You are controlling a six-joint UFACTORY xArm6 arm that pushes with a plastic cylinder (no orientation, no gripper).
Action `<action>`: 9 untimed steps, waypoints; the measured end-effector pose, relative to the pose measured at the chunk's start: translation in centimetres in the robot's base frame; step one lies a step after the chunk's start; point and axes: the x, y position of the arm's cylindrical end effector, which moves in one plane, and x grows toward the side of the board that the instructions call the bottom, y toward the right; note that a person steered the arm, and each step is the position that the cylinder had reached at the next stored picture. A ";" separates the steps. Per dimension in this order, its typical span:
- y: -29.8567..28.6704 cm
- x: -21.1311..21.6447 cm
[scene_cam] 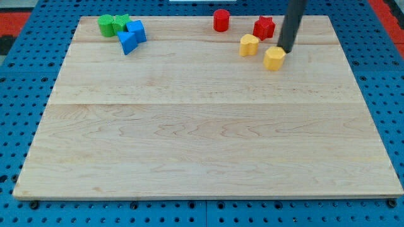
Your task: Move the heart into the hexagon
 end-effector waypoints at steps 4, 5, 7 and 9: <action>-3.1 -3.6; -8.3 -2.4; -15.1 -0.6; -8.3 3.7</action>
